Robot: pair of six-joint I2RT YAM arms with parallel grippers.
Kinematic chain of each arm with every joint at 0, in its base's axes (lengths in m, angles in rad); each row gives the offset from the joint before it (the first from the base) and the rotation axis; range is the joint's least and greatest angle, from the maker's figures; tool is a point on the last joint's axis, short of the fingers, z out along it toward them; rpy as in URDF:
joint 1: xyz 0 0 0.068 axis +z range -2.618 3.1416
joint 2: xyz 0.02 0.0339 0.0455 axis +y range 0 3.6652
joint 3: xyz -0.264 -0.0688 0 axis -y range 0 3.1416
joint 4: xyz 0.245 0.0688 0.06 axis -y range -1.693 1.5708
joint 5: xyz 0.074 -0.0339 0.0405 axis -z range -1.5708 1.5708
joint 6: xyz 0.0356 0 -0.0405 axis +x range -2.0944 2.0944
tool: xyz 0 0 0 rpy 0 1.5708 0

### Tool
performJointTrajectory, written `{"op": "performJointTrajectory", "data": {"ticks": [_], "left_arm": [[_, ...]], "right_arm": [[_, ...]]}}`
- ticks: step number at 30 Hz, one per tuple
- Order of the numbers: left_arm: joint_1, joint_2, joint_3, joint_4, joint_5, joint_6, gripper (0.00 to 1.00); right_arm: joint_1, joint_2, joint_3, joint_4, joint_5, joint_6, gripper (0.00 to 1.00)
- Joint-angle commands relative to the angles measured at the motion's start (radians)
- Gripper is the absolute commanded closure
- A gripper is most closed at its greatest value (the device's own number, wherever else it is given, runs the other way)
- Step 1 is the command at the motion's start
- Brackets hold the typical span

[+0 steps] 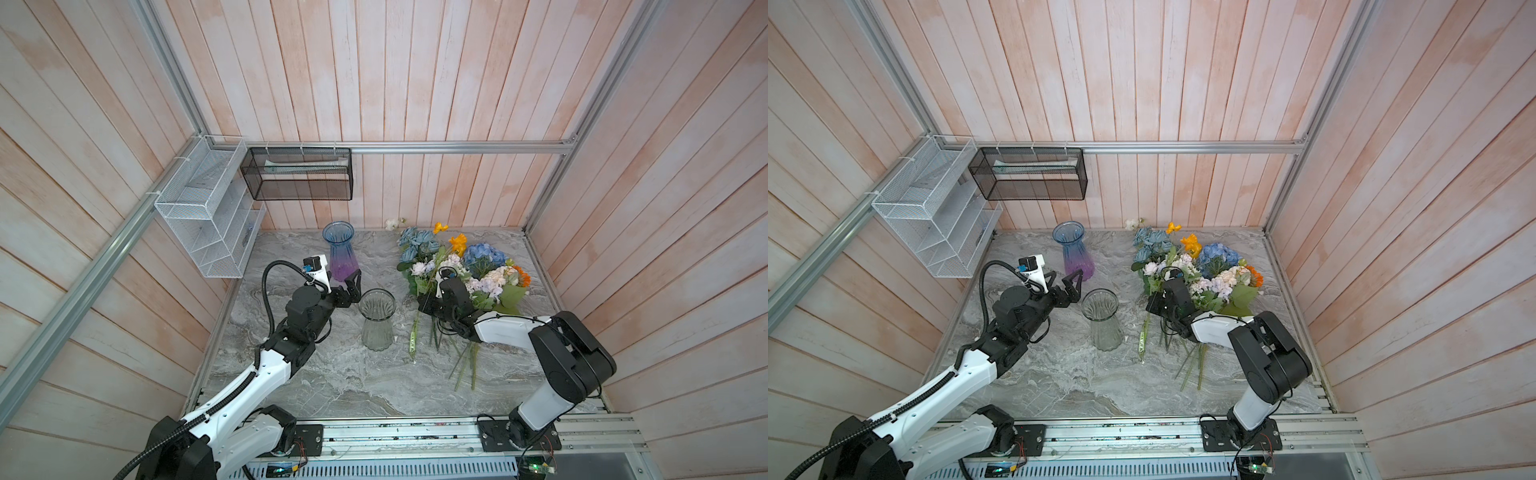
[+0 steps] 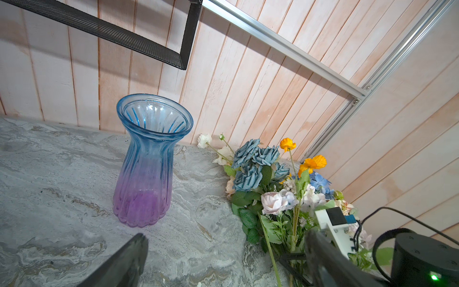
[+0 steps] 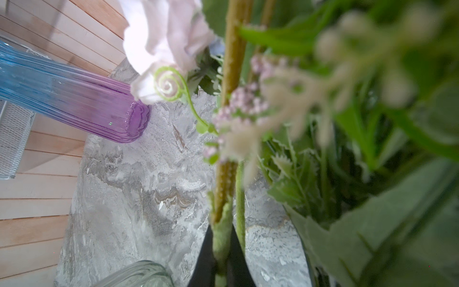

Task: Arrange the flowers into the vase
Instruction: 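Grasp the yellow poppy stems with the right gripper and lift them up, then carry the yellow poppies over the clear vase with the right gripper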

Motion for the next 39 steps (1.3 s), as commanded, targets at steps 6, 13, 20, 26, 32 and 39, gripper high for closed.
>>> {"op": "performJointTrajectory", "data": {"ticks": [6, 13, 20, 26, 32, 39], "left_arm": [[0.009, -0.017, -0.018, 0.022, -0.004, 0.000, 0.00], [0.012, -0.017, -0.014, 0.028, 0.001, 0.006, 0.00], [0.034, -0.009, 0.016, 0.019, 0.028, 0.037, 0.00], [0.083, -0.008, 0.023, 0.023, 0.076, 0.015, 0.00], [0.123, -0.007, -0.007, 0.022, 0.100, -0.021, 0.00], [0.213, -0.009, -0.065, 0.009, 0.153, -0.101, 0.00]], "right_arm": [[-0.063, -0.172, 0.065, -0.117, -0.051, -0.175, 1.00], [-0.143, -0.287, 0.175, -0.200, -0.175, -0.324, 1.00], [-0.151, -0.295, 0.438, -0.310, -0.319, -0.459, 1.00], [-0.143, -0.278, 0.637, -0.221, -0.448, -0.437, 1.00], [-0.097, -0.236, 0.723, -0.069, -0.529, -0.363, 1.00], [0.060, -0.165, 0.765, -0.005, -0.586, -0.445, 1.00]]}}
